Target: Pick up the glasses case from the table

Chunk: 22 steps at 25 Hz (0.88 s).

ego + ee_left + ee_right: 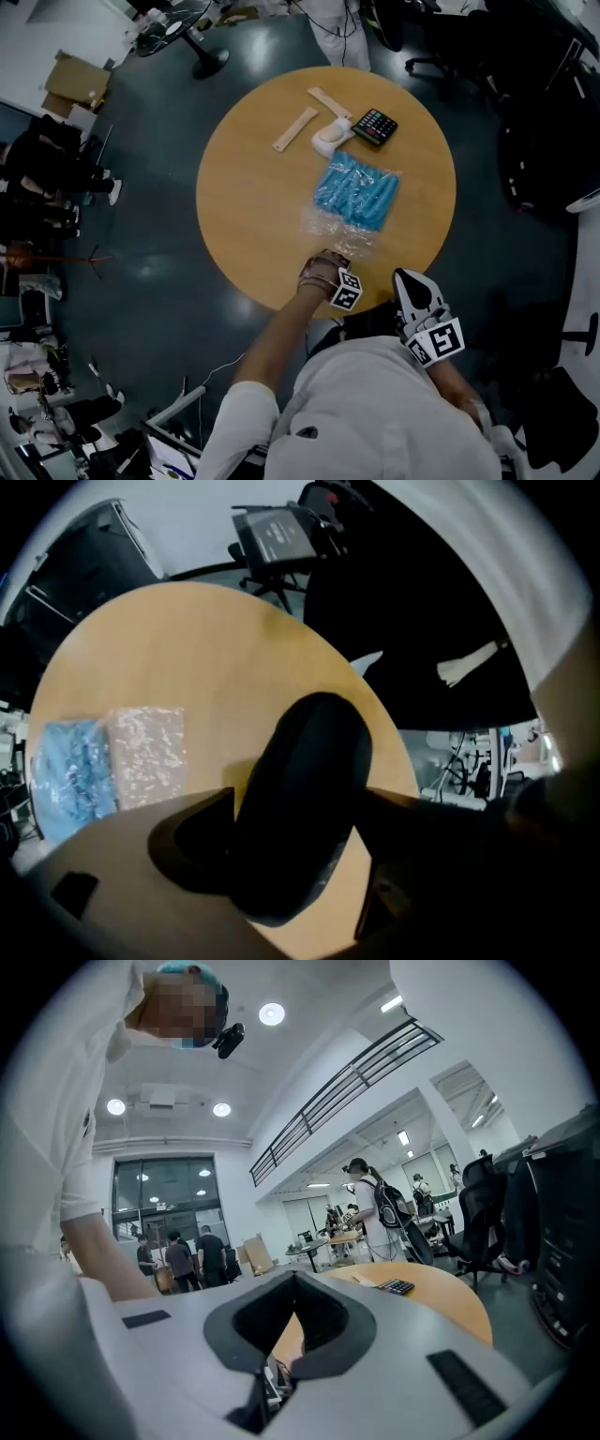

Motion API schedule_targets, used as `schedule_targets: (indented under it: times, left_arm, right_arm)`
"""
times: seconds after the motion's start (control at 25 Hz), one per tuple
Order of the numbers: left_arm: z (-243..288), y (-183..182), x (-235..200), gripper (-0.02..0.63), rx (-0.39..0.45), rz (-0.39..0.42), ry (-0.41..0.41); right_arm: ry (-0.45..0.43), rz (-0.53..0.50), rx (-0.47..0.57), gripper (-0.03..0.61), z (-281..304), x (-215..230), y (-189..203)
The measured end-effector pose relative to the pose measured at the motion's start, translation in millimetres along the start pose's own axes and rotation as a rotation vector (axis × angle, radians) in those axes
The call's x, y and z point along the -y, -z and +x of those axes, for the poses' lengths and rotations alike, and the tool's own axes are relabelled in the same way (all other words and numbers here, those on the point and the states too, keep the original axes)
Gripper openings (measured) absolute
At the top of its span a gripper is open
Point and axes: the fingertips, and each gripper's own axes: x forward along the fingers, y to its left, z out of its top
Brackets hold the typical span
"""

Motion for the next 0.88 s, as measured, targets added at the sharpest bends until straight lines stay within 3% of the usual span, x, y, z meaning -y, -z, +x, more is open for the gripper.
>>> schedule_targets:
  times: [0.24,0.28,0.36,0.52,0.68,0.76,0.88]
  left_arm:
    - [6.3,9.1,-1.3,0.368,0.025,-0.014,-0.08]
    - [1.9,10.7,-3.5,0.365,0.043,-0.055,-0.103]
    - [-20.3,11.6,-13.0,0.362,0.13,-0.216,-0.174]
    - [-109.3,22.8,-36.0,0.362,0.488,-0.727,-0.419]
    - [-244.9,67.8,-20.6,0.362,1.07,-1.28,-0.798]
    - [-311.8,85.1,6.2,0.362,1.317,-1.436,-1.022]
    - [-363.2,84.4,30.7,0.362,1.482,-1.475,-1.226]
  right_arm:
    - [0.013,-0.005,0.0,0.015,-6.6,16.9,-4.4]
    - [0.014,-0.004,-0.001,0.015,-6.7,18.7,-3.8]
    - [0.016,-0.006,-0.004,0.015,-6.9,20.4,-3.0]
    - [0.006,-0.025,-0.008,0.015,-3.9,18.8,-3.2]
    - [-0.015,-0.052,0.002,0.015,6.3,7.5,-14.5]
    - [-0.019,-0.065,0.011,0.015,12.5,-2.4,-24.4]
    - [-0.026,-0.086,0.016,0.015,23.8,-16.8,-33.0]
